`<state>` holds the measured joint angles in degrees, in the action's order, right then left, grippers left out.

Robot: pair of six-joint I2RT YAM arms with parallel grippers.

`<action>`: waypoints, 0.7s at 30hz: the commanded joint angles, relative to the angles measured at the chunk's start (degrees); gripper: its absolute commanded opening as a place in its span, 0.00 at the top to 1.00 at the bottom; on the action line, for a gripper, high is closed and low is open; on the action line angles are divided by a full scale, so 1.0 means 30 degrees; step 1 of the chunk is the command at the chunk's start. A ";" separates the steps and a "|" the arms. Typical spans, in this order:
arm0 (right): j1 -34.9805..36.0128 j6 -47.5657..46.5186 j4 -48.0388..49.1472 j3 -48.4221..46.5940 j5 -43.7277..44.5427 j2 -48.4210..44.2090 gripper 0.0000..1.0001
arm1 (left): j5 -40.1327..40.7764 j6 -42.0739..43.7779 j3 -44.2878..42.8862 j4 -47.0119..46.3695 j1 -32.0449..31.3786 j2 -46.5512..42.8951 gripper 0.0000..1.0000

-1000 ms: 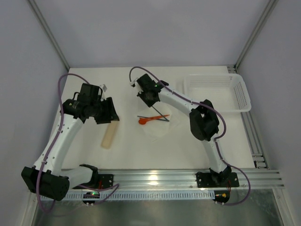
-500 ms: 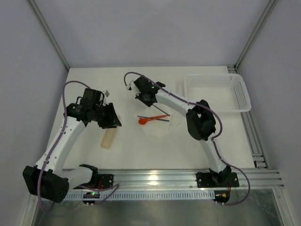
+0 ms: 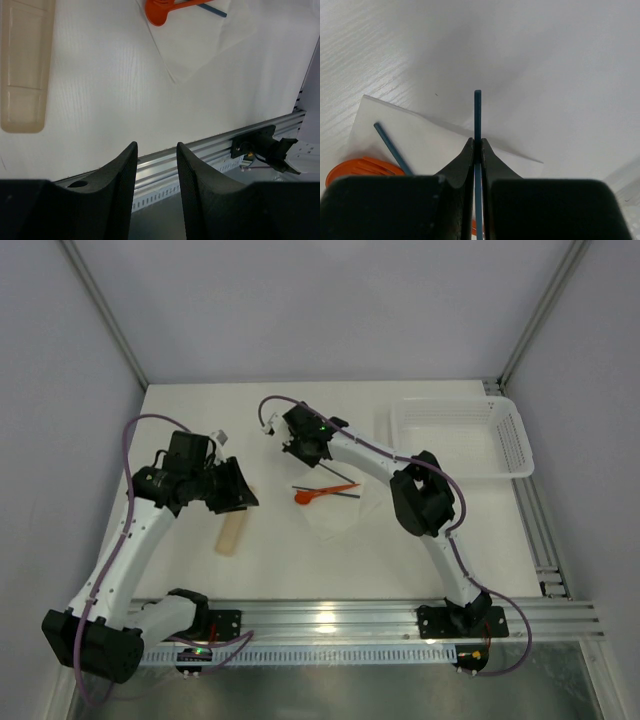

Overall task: Place the utensils on the paper napkin and roll it up
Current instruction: Adjust the utensils on the napkin.

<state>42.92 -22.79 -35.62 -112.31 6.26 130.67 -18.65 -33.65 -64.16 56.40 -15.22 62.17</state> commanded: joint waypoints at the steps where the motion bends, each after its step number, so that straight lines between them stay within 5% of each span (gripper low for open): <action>1: 0.0050 -0.0548 0.0973 0.0785 -0.0360 -0.0344 0.96 | -0.0461 -0.0180 0.0059 -0.0197 0.0094 -0.0275 0.61; 13: -0.0096 -0.0755 0.1325 0.0671 0.0489 -0.0022 0.96 | -0.0813 -0.1144 0.1200 -0.2241 -0.0052 0.0339 0.64; 16: -0.0096 -0.0228 0.1150 0.0786 0.0959 -0.0197 0.96 | 0.0266 -0.1702 0.1611 -0.3532 -0.0606 0.0983 0.71; 21: -0.0096 0.1264 0.1967 0.1752 0.0024 -0.1543 0.96 | 0.4543 -0.2552 0.1436 -0.7748 -0.4500 0.3145 0.97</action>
<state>42.65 -22.11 -32.88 -107.63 7.46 130.50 -12.47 -39.05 -59.53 44.86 -23.20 68.45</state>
